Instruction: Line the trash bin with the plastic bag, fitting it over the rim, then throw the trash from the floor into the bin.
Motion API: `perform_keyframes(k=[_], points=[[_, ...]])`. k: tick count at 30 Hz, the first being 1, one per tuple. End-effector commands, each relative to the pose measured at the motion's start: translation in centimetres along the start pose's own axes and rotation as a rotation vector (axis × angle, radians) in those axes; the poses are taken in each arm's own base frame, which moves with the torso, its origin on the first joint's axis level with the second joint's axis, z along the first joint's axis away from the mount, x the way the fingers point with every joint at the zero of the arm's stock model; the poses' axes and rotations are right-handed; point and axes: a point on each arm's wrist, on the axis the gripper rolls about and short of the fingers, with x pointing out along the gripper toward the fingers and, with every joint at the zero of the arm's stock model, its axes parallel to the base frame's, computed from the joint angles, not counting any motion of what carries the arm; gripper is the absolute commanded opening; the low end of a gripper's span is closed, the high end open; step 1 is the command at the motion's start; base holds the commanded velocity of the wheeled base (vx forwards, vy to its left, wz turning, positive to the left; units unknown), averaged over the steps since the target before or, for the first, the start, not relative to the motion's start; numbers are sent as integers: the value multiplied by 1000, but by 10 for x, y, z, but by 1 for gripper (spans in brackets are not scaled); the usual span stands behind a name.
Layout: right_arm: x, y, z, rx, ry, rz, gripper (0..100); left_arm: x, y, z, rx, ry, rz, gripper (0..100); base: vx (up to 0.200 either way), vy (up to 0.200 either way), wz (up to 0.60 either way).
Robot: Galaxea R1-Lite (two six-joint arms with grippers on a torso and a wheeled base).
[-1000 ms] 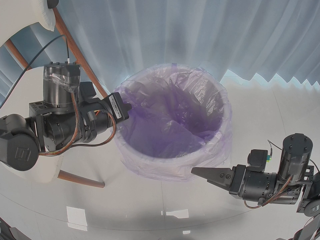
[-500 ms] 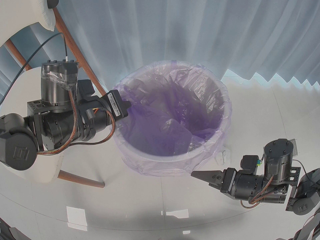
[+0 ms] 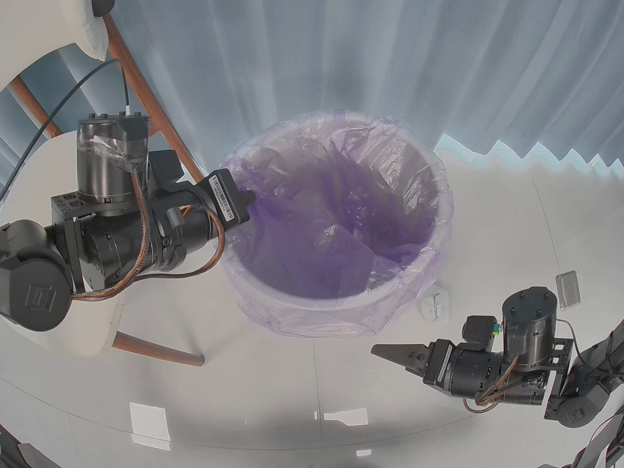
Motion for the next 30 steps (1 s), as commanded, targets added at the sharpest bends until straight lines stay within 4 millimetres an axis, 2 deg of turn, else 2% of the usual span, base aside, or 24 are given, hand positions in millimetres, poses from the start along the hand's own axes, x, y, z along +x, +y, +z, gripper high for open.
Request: perform_keyframes(k=[1, 7, 8, 9, 14, 18, 21, 27, 30], points=[[-10, -20, -10, 14, 5, -42, 100, 0, 0, 0, 3, -1, -1, 0, 0, 0, 0], [-47, -26, -13, -24, -148, -23, 100, 0, 2, 0, 62, 6, 6, 0, 0, 0, 0], [-47, -26, -13, -24, -148, -23, 100, 0, 2, 0, 62, 6, 6, 0, 0, 0, 0], [-58, -26, -9, -36, -217, -21, 100, 2, 6, -1, 81, 10, 27, 0, 0, 0, 0], [-79, -20, 4, -35, -333, 24, 100, 4, 14, -9, 90, 19, 79, 0, 0, 0, 0], [-96, -26, 21, -21, -467, -4, 100, 3, 25, -20, 96, 50, 118, 0, 0, 0, 0], [-113, -32, 32, -8, -570, -39, 100, 0, 32, -20, 90, 49, 142, 0, 0, 0, 0], [-139, -35, 27, 17, -608, -97, 100, 0, 42, -22, 84, 54, 178, 0, 0, 0, 0], [-144, -37, 25, 37, -602, -128, 100, 0, 45, -26, 87, 70, 189, 0, 0, 0, 0]])
